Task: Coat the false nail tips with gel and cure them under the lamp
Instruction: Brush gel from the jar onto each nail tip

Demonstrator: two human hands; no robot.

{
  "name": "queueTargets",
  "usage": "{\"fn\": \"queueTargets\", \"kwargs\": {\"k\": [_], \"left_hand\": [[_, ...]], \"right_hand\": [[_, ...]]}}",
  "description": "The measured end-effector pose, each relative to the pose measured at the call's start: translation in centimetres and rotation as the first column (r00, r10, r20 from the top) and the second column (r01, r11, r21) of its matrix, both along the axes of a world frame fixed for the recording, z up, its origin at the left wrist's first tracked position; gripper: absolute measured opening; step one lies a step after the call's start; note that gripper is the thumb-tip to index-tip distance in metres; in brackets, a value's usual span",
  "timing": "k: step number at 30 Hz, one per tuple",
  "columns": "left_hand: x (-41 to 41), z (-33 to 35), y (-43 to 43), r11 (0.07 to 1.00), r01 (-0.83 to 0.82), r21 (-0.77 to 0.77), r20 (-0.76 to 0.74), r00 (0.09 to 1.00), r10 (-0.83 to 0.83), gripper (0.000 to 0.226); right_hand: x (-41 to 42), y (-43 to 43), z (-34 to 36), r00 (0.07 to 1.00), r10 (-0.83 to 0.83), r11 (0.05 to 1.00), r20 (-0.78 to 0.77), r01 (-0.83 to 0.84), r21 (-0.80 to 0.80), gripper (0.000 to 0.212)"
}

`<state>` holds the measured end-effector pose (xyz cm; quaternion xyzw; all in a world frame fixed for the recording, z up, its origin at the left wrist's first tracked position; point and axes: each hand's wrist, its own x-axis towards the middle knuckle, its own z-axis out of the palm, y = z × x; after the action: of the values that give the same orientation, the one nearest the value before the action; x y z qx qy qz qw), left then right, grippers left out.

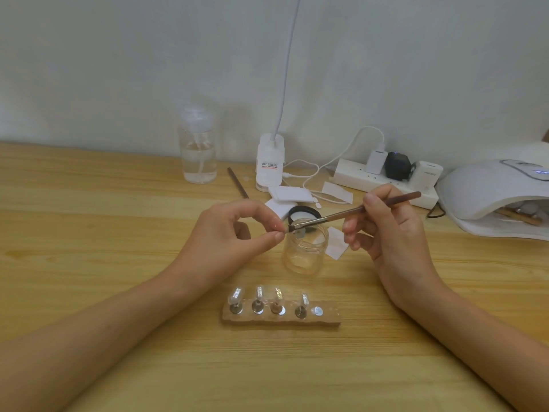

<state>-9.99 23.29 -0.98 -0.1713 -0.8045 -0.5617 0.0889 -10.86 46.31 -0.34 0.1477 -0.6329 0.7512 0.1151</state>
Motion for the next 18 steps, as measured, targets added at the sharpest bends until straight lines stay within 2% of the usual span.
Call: {"fn": "queueTargets", "kwargs": {"k": [4, 7, 10, 18], "left_hand": [[-0.01, 0.03, 0.06, 1.0, -0.001, 0.008, 0.011, 1.0, 0.001, 0.014], [-0.05, -0.01, 0.08, 1.0, -0.004, 0.007, 0.018, 1.0, 0.004, 0.014], [-0.07, -0.02, 0.05, 1.0, -0.005, 0.003, 0.02, 1.0, 0.005, 0.013], [-0.06, -0.01, 0.02, 1.0, -0.001, 0.005, 0.007, 1.0, 0.001, 0.013]], "right_hand": [[-0.07, 0.27, -0.16, 0.998, -0.068, 0.998, 0.017, 0.067, 0.013, 0.015], [0.07, 0.14, 0.09, 0.999, -0.033, 0.999, -0.014, 0.033, -0.023, 0.016], [0.14, -0.08, 0.09, 1.0, -0.01, 1.0, -0.019, 0.01, 0.007, 0.015], [0.33, 0.76, 0.41, 0.989, -0.147, 0.989, 0.002, 0.147, 0.016, 0.022]]}}
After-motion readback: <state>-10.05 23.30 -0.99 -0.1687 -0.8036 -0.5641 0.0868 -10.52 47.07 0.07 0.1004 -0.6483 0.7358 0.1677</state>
